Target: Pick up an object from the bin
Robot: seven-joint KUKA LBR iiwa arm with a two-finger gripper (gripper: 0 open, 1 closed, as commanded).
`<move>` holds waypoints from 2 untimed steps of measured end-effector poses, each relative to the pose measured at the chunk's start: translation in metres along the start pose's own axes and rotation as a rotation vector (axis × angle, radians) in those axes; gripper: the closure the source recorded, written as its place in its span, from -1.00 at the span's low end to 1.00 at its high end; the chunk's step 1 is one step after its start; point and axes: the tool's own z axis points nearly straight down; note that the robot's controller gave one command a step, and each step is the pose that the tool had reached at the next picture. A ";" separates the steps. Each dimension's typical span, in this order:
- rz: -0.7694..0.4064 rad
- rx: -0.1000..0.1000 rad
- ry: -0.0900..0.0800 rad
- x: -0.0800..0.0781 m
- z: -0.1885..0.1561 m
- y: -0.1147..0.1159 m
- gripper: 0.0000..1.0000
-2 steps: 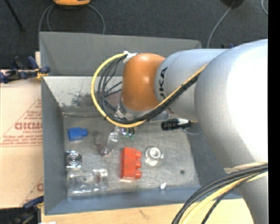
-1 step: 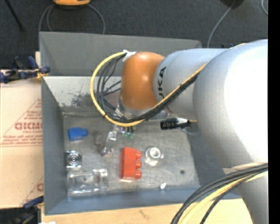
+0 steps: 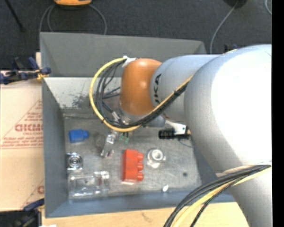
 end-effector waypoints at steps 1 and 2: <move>-0.002 0.000 0.001 -0.002 -0.002 0.001 -1.00; -0.001 -0.002 -0.003 -0.003 -0.004 0.002 1.00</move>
Offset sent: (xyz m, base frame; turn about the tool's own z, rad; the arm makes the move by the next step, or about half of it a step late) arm 0.0000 0.0000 0.0000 0.0000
